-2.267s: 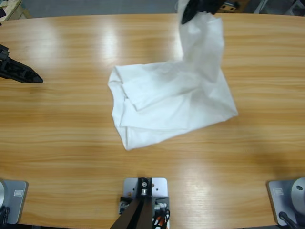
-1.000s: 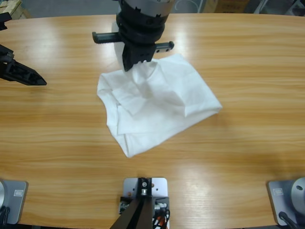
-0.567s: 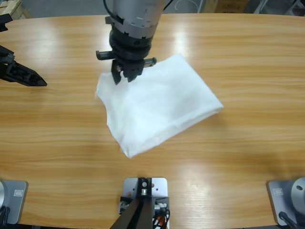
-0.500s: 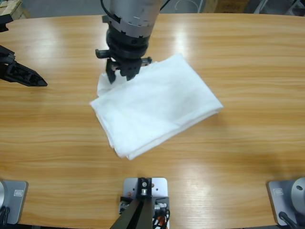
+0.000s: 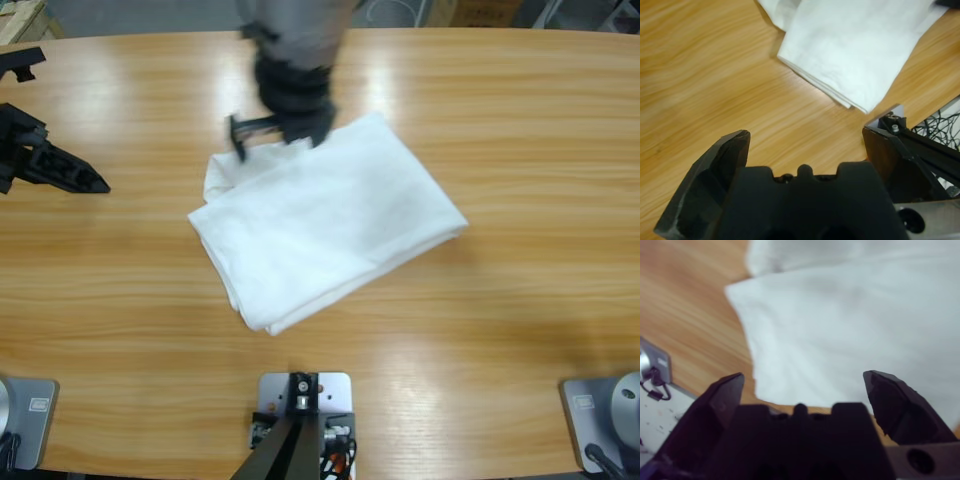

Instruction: Fold clothes

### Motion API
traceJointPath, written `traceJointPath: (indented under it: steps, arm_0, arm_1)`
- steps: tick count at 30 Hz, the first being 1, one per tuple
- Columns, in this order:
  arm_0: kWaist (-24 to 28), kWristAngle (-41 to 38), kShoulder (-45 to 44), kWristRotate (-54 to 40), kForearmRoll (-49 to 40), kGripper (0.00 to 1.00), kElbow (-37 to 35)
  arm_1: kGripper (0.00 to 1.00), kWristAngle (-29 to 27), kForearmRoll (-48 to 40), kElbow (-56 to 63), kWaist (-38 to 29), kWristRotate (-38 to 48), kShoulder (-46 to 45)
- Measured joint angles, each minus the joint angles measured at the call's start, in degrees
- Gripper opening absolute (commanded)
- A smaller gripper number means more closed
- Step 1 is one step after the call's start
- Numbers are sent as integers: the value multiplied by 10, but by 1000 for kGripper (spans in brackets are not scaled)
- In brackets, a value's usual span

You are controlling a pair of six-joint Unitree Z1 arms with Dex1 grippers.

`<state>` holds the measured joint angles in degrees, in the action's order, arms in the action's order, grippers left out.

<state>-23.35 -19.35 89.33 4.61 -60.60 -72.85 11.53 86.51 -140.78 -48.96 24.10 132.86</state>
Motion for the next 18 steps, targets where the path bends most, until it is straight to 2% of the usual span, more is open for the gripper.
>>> traceJointPath:
  steps: [5, 8, 12, 18]
  arm_0:
    - [-12, -4, 1, 0, 31, 895, 21]
    - [-37, -6, 18, 1, 57, 895, 20]
    - [-59, -6, 91, 5, 69, 895, 0]
    - [-63, -4, 180, 24, 71, 895, -54]
  arm_1:
    - [968, -6, -45, 177, 79, -3, -123]
    - [968, -5, -81, 267, 104, -5, -189]
    - [968, -1, -114, 360, 110, -6, -249]
    - [968, 5, -136, 437, 120, -7, -305]
